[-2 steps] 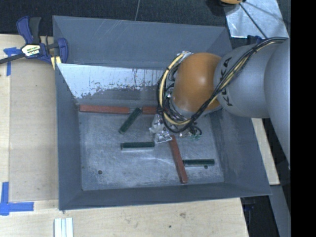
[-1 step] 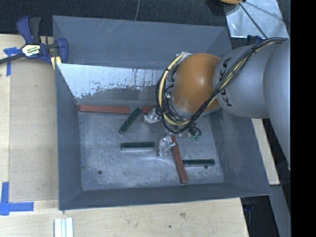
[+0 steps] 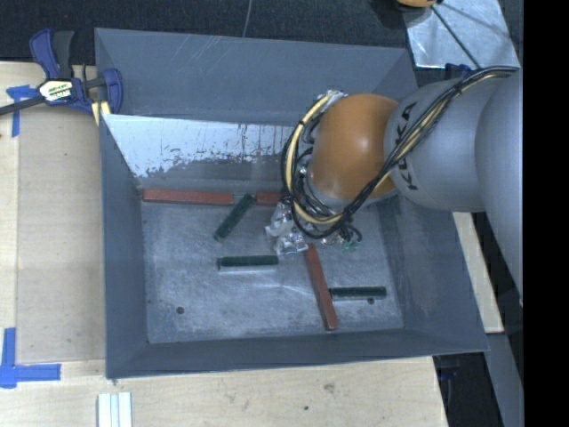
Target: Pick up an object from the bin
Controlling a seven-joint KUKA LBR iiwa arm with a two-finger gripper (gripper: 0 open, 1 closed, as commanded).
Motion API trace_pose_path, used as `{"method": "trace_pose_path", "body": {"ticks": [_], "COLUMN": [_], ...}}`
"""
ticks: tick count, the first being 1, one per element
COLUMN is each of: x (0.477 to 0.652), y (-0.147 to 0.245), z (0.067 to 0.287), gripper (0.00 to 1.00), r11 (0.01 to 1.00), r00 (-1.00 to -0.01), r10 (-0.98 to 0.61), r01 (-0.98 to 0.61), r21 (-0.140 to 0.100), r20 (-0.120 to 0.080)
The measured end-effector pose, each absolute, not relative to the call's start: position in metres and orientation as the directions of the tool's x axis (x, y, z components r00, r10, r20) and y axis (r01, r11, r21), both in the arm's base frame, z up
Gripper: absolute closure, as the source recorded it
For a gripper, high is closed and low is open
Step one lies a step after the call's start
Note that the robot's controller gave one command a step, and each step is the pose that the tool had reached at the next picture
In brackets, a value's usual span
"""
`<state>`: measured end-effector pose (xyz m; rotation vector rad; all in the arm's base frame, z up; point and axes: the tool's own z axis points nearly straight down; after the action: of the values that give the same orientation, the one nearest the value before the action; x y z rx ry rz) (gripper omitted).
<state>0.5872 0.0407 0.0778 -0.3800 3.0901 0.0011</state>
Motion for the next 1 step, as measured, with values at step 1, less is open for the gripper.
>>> {"method": "trace_pose_path", "body": {"ticks": [1], "x": [0.5871], "y": [0.0407], "z": [0.0777], "gripper": [1.00], "r11": [0.970], "r00": [-0.970], "r10": [-0.242], "r01": [-0.242], "r21": [-0.003], "r20": [-0.028]}}
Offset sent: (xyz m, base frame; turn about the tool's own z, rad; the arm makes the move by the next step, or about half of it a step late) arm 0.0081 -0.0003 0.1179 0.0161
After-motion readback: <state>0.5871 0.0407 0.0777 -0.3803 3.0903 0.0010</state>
